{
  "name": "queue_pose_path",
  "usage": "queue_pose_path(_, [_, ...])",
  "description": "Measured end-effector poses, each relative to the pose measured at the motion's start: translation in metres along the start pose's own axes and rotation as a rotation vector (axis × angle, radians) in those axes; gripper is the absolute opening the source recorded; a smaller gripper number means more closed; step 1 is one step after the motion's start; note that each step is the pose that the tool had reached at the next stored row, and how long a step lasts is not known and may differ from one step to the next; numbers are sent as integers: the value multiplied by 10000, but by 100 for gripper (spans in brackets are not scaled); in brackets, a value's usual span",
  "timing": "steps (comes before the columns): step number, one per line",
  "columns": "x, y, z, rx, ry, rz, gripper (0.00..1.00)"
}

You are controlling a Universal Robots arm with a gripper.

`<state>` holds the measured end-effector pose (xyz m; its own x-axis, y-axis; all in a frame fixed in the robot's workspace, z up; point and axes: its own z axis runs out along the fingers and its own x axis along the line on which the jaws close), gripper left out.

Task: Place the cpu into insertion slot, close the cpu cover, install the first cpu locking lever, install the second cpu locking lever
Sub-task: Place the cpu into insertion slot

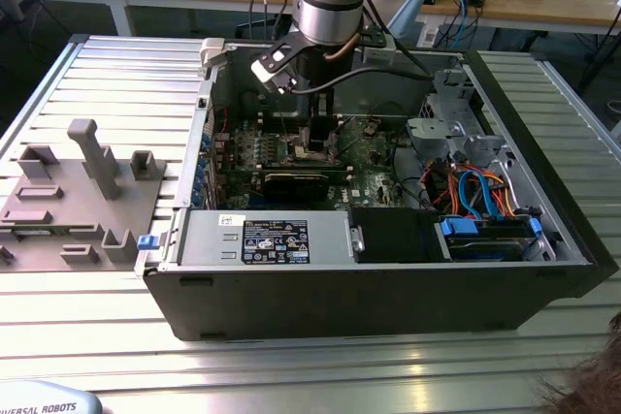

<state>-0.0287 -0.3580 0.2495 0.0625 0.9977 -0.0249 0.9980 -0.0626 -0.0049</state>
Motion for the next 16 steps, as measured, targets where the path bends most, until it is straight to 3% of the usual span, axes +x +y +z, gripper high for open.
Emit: queue_pose_path(16, [24,-1,22,1,-4,-1,54])
